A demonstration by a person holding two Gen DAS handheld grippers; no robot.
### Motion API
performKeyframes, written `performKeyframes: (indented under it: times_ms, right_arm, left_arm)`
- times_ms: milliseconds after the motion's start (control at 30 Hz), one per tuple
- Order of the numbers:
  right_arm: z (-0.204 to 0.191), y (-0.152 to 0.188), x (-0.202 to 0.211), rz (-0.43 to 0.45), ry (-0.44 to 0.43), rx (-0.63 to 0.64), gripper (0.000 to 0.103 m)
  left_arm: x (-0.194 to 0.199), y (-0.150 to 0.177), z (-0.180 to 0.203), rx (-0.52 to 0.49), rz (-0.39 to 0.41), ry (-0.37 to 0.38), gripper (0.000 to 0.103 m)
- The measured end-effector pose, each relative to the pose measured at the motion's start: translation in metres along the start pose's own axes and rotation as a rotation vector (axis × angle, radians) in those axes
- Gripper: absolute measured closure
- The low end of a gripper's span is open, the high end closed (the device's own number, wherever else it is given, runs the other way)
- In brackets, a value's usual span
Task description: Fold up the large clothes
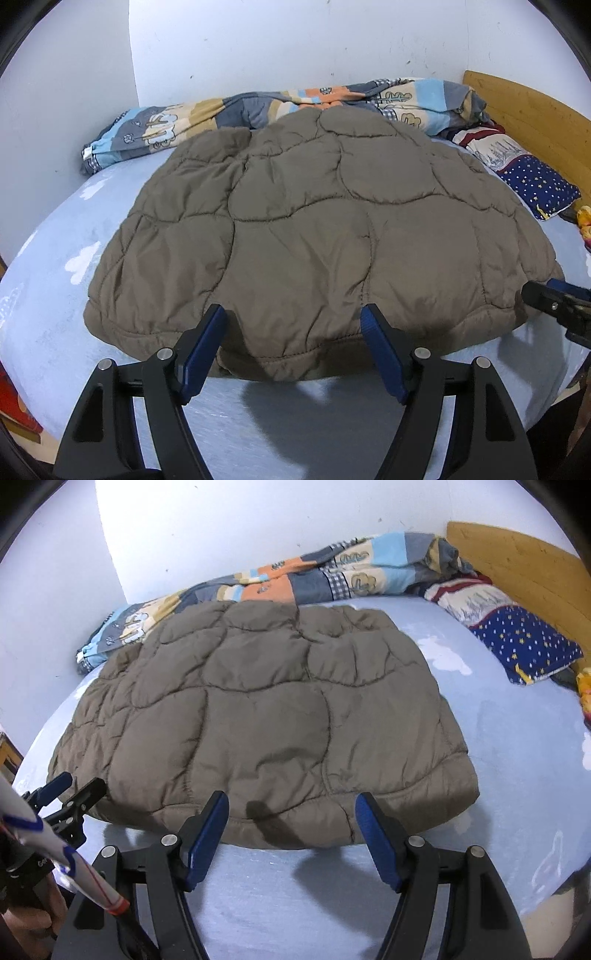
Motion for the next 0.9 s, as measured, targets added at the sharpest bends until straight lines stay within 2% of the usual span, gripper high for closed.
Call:
performKeyframes:
  times_ms: [133, 300, 400, 600, 767, 900]
  right_arm:
    - [0.004, 0.005, -0.018, -0.038, 0.013, -0.006, 0.027]
    - [-0.001, 0.007, -0.029, -0.052, 0.031, 0.008, 0.021]
    - [-0.004, 0.005, -0.019, -0.034, 0.043, 0.017, 0.021]
    - [-0.021, -0.003, 0.029, 0.095, 0.020, 0.049, 0.021]
    - [-0.030, 0.006, 0.035, 0.044, -0.008, 0.051, 0.021]
    - [-0.030, -0.012, 0.036, 0.019, -0.024, 0.030, 0.021]
  left_arm:
    - [-0.008, 0.001, -0.002, 0.023, -0.021, 0.001, 0.028]
    - [-0.010, 0.001, 0.000, 0.027, -0.033, -0.010, 0.028]
    - [0.000, -0.003, 0.001, 0.023, -0.015, -0.011, 0.028]
    - [0.033, -0.006, 0.000, -0.007, 0.037, -0.012, 0.028]
    - [0.041, -0.015, 0.001, -0.042, 0.036, -0.034, 0.028]
    - [0.041, -0.032, -0.003, -0.016, 0.049, -0.031, 0.028]
Point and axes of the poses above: each gripper's, at about its wrist camera, not at the fingertips, and x roughly against the way its jaws point, z to its right, y to its underside, the point moved 1 cm from there along -x, roughly the way its jaws point, and after that the axes turned 15 degrees about z, right-handed, at the moved point
